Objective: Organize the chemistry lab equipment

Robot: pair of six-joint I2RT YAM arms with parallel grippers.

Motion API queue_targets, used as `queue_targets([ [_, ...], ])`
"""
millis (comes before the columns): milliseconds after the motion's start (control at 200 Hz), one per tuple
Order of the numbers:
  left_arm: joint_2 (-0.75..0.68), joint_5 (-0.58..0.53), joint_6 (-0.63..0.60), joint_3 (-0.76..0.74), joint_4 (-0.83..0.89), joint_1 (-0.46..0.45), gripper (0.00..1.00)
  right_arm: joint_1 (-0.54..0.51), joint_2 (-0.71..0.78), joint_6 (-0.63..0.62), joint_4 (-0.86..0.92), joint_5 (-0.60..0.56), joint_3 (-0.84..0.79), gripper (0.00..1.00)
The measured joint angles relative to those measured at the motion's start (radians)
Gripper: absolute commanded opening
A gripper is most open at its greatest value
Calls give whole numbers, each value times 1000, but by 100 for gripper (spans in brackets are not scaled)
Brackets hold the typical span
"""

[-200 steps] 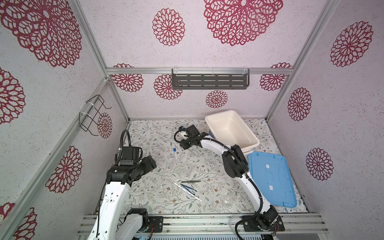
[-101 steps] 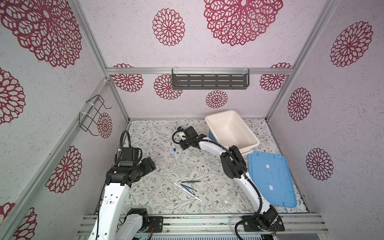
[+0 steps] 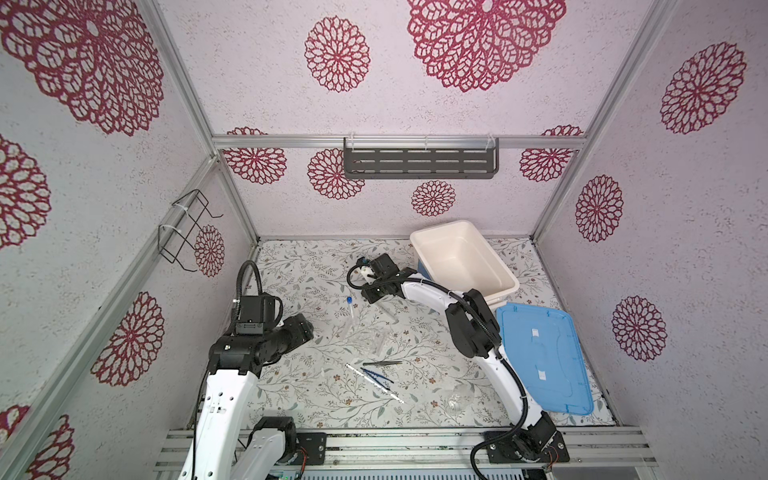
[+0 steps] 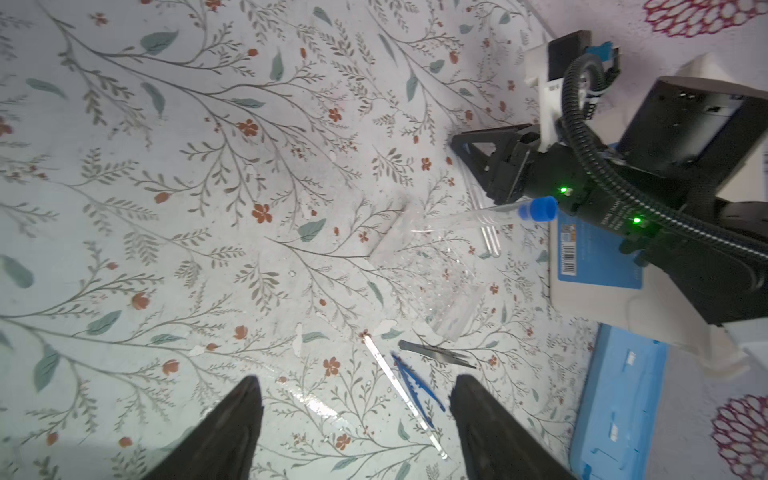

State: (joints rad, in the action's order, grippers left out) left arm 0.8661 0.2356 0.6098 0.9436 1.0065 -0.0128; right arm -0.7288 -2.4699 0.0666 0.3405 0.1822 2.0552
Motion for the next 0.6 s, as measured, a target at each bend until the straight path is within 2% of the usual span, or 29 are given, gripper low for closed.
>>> queue_targets([
  [240,-22,243,54,-8,-113,2,77,0,270,24,-191,8,-299,21],
  [420,-23,409,148,-71,-255,3,76,0,498,59,-489,31,-589,22],
  [595,-28,485,211,-82,-335,3,76,-11,628,69,-780,45,-827,23],
])
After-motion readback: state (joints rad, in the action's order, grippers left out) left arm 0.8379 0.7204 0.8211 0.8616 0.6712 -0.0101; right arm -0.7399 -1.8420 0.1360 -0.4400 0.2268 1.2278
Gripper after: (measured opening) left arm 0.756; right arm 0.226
